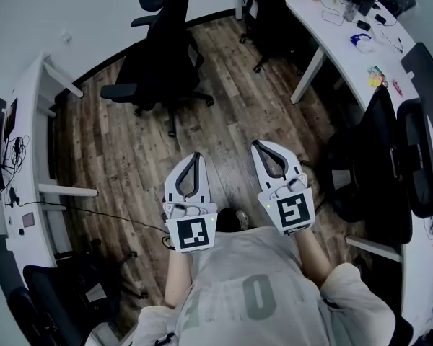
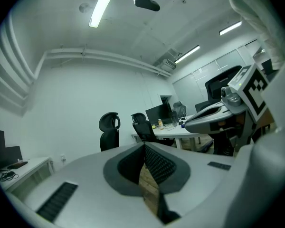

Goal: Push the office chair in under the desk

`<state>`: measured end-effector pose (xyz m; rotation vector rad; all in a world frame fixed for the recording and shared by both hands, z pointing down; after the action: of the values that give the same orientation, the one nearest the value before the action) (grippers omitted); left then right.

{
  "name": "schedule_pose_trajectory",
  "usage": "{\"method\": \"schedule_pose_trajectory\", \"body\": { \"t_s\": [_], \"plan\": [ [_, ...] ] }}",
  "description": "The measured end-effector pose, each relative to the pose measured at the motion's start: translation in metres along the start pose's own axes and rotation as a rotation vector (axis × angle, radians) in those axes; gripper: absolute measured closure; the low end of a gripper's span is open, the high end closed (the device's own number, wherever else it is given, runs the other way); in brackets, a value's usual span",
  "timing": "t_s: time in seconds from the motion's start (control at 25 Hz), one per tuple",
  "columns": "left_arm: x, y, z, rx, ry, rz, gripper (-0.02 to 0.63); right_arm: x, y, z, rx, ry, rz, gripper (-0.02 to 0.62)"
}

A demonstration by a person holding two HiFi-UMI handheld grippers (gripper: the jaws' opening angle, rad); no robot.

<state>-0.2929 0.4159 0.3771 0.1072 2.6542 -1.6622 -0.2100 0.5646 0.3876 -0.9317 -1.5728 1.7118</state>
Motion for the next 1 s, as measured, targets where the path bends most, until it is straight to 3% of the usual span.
{"method": "schedule_pose_trajectory", "body": {
  "t_s": [0.28,0.48,0.64,0.76,1.0],
  "plan": [
    [-0.032,-0.004,0.002,0.064,-0.007,0.006,0.589,-0.007,-0.005,-0.024,0.003,-0.013,0.020,0.574],
    [-0.083,-0.010,0.004,0.054,-0.045,-0.042,0.589,-0.026,-0.015,-0.055,0.012,-0.081,0.029,0.574],
    [-0.147,-0.008,0.013,0.044,-0.073,-0.098,0.589,-0.063,-0.014,-0.096,0.032,-0.119,0.010,0.574],
    [-0.206,-0.001,0.026,-0.010,-0.106,-0.116,0.589,-0.103,-0.007,-0.134,0.012,-0.147,-0.008,0.574],
    [-0.339,0.026,0.085,-0.030,-0.113,-0.196,0.589,-0.222,0.041,-0.213,0.024,-0.149,-0.072,0.574]
  ]
}}
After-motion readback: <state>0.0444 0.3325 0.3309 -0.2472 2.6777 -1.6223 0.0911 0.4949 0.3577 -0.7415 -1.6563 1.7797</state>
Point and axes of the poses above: the fingertips, and each gripper's own axes: x backward along the fingers, z to its left, y out of its top, the point moved 6 cm from there along x, backward along the fingers, and after that the axes turned 8 degrees about -x, right-handed, at the moved point
